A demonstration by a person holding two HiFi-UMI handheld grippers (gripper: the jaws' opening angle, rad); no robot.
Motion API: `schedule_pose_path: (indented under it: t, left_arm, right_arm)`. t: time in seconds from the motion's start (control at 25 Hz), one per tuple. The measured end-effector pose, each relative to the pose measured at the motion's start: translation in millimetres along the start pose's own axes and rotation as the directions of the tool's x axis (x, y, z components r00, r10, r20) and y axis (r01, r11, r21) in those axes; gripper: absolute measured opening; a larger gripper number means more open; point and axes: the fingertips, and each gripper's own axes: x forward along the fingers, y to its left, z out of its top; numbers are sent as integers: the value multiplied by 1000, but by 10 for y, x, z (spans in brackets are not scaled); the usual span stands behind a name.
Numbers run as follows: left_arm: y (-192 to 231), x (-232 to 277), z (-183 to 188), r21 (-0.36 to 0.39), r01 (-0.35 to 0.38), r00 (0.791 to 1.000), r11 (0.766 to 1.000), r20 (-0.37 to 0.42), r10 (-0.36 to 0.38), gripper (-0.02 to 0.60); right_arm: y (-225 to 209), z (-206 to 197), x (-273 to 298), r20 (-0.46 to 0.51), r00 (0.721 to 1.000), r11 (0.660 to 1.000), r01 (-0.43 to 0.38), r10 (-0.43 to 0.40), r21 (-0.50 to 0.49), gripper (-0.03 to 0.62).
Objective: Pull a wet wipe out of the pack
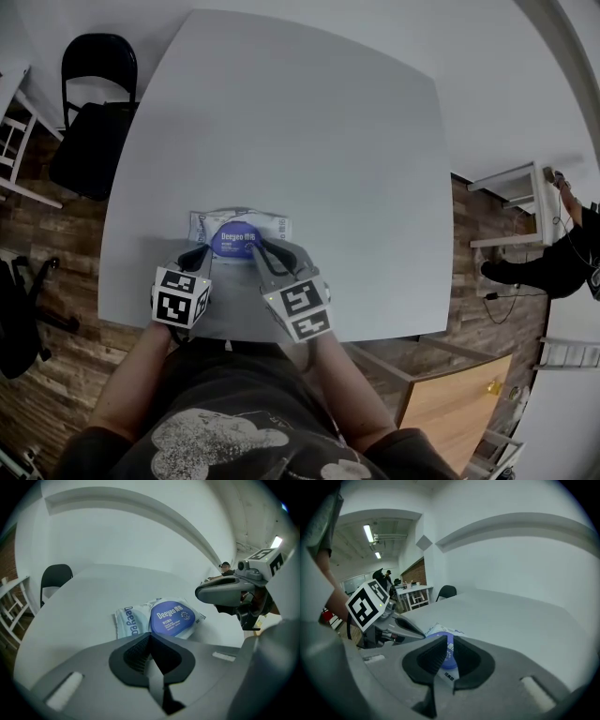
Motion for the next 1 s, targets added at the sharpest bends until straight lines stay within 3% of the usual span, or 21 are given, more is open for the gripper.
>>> schedule_pose_path:
  t: [0.16,0.32,0.52,0.8,1.0]
  left_arm:
    - [-8,6,-3,-10,13,1000,1000,-11,-13,17]
    - [-5,9,-7,-8,24,1000,1000,-17,-24,17]
    - [-14,10,-16,3,25,1000,1000,-18,-25,17]
    - [-27,1,-21,7,32,999,999,-21,-31,17]
    - [-32,3,-19,8,33,999,999,-24,-33,17]
  right_arm:
    - [84,-70,93,-69,995,992,-74,67,-105,96]
    - [161,-181,202,-158,982,971,-137,106,-194,222]
    - [206,-249,294,-215,970,952,-168,113,-257,280]
    - [240,-379,469,-324,942,881,-228,92,-414,314]
    - [250,-402,549,-369,924,842,-274,98,-464,324]
